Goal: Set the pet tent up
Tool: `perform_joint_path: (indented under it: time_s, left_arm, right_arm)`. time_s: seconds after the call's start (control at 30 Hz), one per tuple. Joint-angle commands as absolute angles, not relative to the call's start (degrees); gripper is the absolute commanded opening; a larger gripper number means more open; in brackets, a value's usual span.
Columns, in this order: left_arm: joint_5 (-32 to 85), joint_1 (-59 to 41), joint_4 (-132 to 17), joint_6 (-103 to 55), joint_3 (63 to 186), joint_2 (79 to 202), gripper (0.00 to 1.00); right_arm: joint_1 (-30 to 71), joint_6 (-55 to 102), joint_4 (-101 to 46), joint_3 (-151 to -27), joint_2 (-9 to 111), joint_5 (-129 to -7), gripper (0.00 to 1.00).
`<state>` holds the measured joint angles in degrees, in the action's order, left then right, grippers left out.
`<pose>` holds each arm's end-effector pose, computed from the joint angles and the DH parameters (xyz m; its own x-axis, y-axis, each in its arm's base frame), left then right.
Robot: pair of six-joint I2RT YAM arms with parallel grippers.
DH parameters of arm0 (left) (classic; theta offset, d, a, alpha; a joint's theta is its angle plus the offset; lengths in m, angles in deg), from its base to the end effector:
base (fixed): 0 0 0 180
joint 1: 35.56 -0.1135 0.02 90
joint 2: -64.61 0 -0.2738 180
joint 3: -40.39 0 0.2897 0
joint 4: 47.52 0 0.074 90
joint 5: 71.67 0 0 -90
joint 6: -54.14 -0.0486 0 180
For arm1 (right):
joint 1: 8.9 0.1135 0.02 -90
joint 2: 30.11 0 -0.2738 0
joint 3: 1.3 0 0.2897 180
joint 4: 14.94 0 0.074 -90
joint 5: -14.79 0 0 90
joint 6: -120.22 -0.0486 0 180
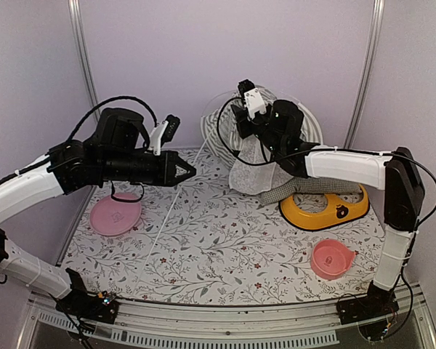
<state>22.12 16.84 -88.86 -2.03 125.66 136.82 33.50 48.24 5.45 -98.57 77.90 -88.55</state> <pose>0.1966 -0.2606 0.3816 -0.7000 -0.0014 -0.7141 0.5253 0.6764 -0.5163 0.3833 0.3348 0.3402 0.2687 -0.1622 -0.9495 -0.4259 0.8641 -0.2682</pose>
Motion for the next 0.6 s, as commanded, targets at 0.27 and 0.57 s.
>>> perform_joint_path:
  time_s: [0.27,0.57]
  left_arm:
    - [21.61,19.31,-81.61,1.28,125.27,136.43,0.00]
    - [14.00,19.81,-74.01,10.23,126.08,139.96,0.00]
  right_arm:
    - [35.37,44.85,2.77,-102.32,78.74,-86.97,0.00]
    - [42.52,39.67,11.26,-85.10,69.93,-75.65,0.00]
